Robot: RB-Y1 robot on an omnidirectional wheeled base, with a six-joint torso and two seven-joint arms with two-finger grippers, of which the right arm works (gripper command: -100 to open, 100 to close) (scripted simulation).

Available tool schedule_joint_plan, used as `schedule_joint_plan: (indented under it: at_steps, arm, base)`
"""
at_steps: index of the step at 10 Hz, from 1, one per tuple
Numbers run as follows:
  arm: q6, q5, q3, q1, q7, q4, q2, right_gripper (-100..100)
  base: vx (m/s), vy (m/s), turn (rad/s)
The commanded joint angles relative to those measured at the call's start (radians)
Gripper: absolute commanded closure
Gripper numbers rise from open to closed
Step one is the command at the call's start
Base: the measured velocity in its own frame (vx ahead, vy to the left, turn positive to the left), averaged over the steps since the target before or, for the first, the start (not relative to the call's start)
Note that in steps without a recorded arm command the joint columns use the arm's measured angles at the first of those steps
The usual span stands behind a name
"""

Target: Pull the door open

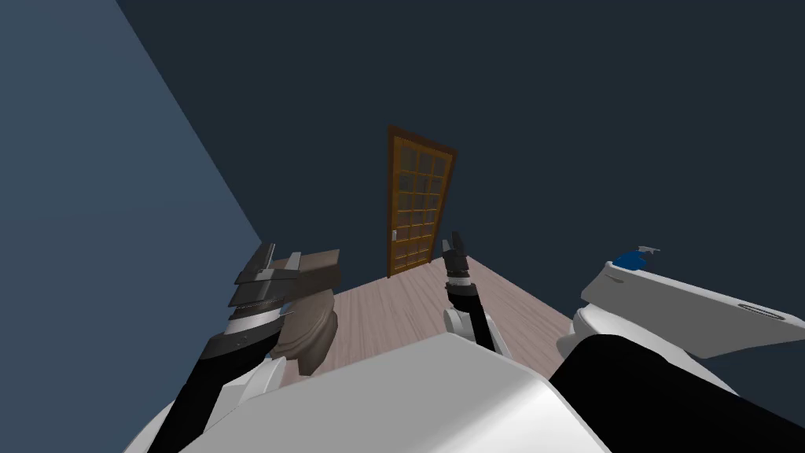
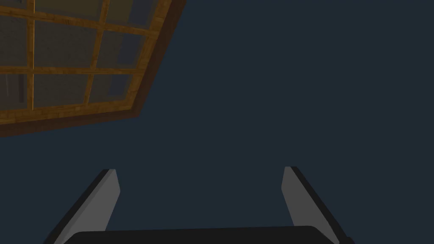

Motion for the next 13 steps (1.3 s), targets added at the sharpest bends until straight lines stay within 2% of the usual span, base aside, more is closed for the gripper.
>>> schedule_joint_plan:
  at_steps: [1,4,13]
  arm:
    - [-0.009,0.008,-0.002,-0.008,0.018,0.028,-0.009,-100]
    - [-0.031,0.027,-0.009,-0.029,0.063,0.1,-0.027,-100]
    - [-0.082,0.073,-0.023,-0.076,0.167,0.267,-0.061,-100]
  base:
    - [0.065,0.02,0.004]
    - [0.156,0.002,-0.001]
    - [0.096,0.001,0.0]
